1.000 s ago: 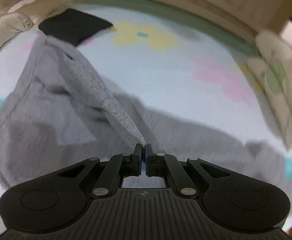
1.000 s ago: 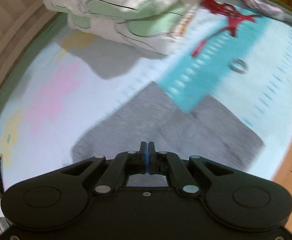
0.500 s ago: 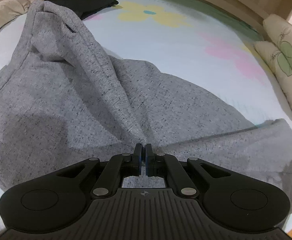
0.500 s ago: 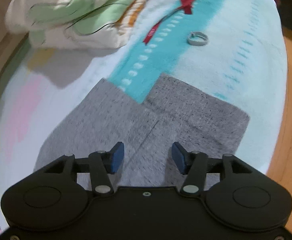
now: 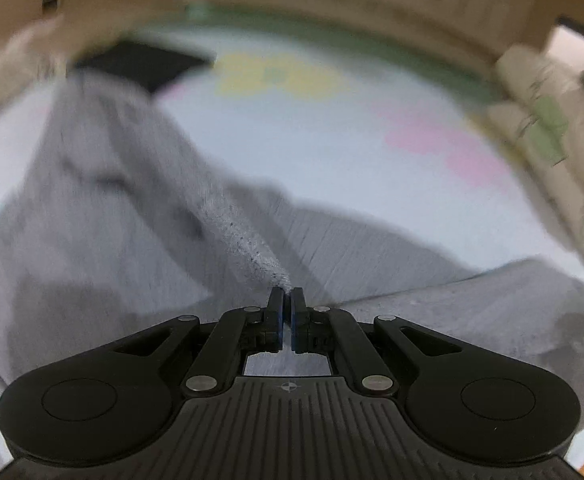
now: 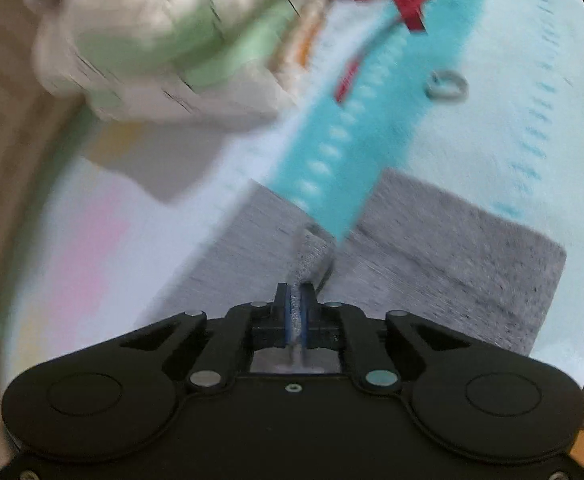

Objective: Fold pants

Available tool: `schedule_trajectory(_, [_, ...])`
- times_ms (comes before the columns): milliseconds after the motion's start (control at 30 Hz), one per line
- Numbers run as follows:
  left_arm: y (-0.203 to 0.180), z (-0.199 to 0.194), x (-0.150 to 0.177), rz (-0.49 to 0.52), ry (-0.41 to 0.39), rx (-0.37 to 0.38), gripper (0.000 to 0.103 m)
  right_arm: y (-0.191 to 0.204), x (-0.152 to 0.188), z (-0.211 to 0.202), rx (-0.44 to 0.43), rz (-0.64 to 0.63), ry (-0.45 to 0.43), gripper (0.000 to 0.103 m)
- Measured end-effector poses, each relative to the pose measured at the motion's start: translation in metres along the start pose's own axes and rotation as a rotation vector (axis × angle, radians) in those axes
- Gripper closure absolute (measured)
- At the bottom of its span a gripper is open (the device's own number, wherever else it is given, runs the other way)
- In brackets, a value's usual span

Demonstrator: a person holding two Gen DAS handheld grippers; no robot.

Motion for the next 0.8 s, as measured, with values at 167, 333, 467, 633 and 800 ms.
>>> schedule_trajectory(167, [-0.009, -0.042, 0.017, 0.046, -0.065, 0.050, 0.100, -0.007, 0.007, -0.073, -0.109, -0.018, -0.077, 0.092])
schedule_trajectory(333, [-0.011, -0.005, 0.056, 0.050, 0.127, 0.039, 0.100, -0.046, 0.013, -0.071, 0.051, 0.037, -0.039, 0.092])
schedule_trajectory(467, [-0.010, 0.029, 0.079, 0.054, 0.262, 0.015, 0.100, -0.071, 0.019, -0.029, 0.248, 0.068, 0.107, 0.092])
schedule_trajectory(633, [-0.012, 0.023, 0.077, 0.055, 0.238, 0.023, 0.100, -0.073, 0.019, -0.023, 0.289, 0.043, 0.112, 0.093])
schedule_trajectory(800, [-0.022, -0.001, 0.076, 0.117, 0.119, 0.014, 0.100, -0.068, 0.018, -0.041, 0.225, 0.025, 0.036, 0.094])
Point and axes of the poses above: each gripper's, at about its wrist camera, not at the fingertips, and z roughly the way its jaws point, y to its left, x to its underside, the point moved 2 cm from there along z, roughly the way its jaws point, and after that the axes turned 15 degrees about y, right-handed, at the moved point
